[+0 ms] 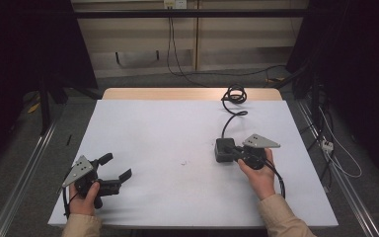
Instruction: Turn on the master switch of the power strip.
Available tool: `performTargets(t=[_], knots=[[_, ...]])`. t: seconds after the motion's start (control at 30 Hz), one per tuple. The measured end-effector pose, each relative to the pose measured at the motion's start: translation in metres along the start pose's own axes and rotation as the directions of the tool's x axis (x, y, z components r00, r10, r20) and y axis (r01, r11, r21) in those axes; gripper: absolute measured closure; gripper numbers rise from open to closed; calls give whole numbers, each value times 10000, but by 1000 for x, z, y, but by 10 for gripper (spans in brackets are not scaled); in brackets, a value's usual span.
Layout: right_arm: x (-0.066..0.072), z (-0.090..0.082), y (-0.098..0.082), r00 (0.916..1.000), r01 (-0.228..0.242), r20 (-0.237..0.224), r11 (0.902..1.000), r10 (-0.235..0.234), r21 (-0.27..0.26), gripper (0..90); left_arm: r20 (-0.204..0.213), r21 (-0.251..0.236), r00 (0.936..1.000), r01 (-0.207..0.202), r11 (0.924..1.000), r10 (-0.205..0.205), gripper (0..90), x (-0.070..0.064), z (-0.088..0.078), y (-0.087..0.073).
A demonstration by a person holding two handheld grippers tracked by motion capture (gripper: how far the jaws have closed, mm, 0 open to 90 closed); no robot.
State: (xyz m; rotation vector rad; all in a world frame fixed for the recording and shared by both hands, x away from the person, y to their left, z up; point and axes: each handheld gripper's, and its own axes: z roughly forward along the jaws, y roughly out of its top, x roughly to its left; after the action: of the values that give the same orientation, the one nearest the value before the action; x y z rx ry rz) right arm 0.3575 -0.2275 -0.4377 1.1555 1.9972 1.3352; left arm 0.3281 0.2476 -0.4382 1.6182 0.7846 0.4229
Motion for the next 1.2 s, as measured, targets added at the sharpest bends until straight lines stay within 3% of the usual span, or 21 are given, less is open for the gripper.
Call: performTargets(t=[0.6,1.2], knots=[[1,0,0,10000,-1,53,9999,0,165,900,19,37,10000,-7,10000,7,30,-1,1,0],[-1,0,-1,9998,-191,-18,9998,191,7,900,64,46,10000,12,10000,-12,30,-1,2,-1]])
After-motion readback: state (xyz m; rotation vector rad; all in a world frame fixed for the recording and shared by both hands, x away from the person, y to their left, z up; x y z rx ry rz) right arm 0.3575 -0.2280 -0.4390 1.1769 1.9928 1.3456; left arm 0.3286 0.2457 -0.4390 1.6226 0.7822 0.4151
